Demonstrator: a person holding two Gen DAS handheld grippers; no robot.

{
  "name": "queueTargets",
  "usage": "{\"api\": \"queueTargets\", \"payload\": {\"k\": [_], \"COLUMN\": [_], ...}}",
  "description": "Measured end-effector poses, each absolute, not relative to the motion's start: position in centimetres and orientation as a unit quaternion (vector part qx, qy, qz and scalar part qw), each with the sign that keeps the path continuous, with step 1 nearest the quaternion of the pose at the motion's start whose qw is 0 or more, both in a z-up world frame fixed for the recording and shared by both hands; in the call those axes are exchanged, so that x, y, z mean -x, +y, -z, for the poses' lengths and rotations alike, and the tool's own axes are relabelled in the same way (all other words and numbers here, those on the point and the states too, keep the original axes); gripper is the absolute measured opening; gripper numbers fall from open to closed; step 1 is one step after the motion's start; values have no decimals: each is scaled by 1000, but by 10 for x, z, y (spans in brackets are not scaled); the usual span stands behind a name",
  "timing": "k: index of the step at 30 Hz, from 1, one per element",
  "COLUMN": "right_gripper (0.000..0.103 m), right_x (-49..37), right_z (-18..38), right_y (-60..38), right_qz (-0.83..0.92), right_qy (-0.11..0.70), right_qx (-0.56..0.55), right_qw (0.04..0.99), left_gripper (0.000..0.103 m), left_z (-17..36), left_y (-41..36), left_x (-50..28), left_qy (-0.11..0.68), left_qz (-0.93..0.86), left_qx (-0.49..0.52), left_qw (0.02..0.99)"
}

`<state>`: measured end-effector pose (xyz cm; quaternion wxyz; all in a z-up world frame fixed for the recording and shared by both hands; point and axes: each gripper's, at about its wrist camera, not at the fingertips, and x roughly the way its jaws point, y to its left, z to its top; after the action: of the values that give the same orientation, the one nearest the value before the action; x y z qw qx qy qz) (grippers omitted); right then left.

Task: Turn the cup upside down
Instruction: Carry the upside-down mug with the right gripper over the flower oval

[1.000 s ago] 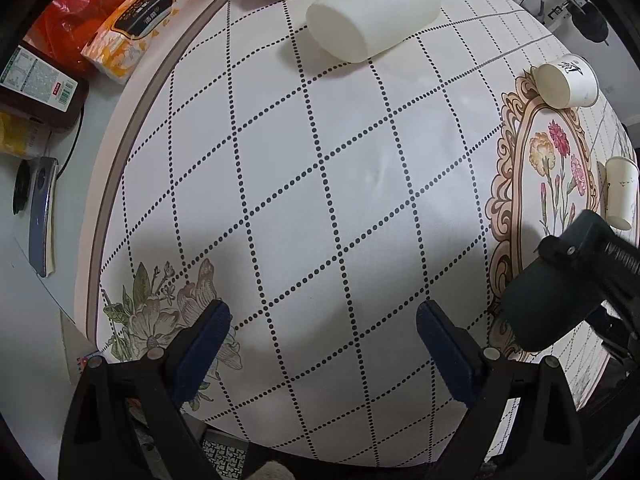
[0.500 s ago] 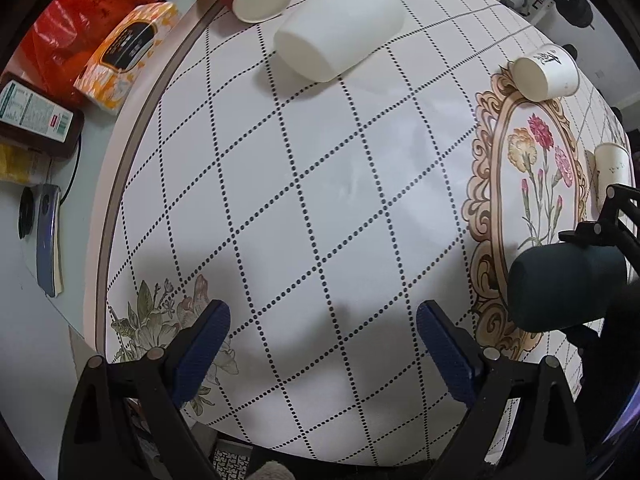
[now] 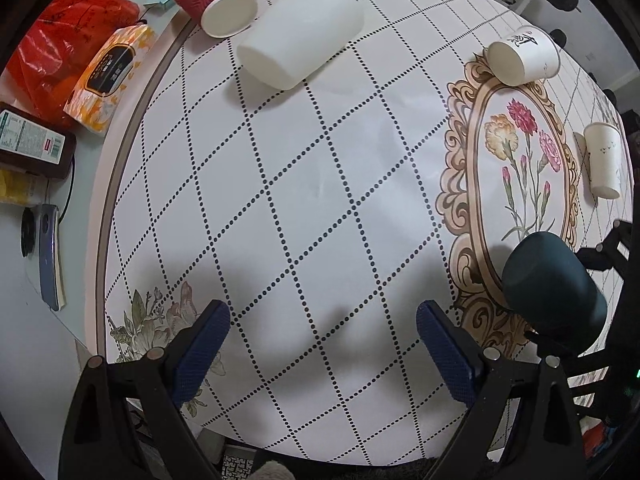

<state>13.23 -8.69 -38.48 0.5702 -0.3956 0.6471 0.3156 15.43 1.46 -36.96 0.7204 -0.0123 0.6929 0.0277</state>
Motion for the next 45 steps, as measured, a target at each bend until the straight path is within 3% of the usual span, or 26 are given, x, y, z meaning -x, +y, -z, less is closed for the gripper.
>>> {"api": "queueTargets", "payload": {"k": [10,24,45], "right_gripper": [72,73,71], "right_x": [-154,-143,-243], "right_z": [395,408,405], "right_y": [-129,-154,-122], "right_qz": [-236,-199,-154], "right_qy": [719,749,800], "right_qx": [202,162,151], "right_qw": [622,610,560], "left_gripper": [95,95,95], "left_z": [363,359,356], "left_y": [-5,-9,0], "left_x": [-154,-147,-145], "left_qy": [691,692,690], "left_qz": [-21,-18,-22], "left_qx": [-3,-4,2], "left_qw": [722,722,723]}}
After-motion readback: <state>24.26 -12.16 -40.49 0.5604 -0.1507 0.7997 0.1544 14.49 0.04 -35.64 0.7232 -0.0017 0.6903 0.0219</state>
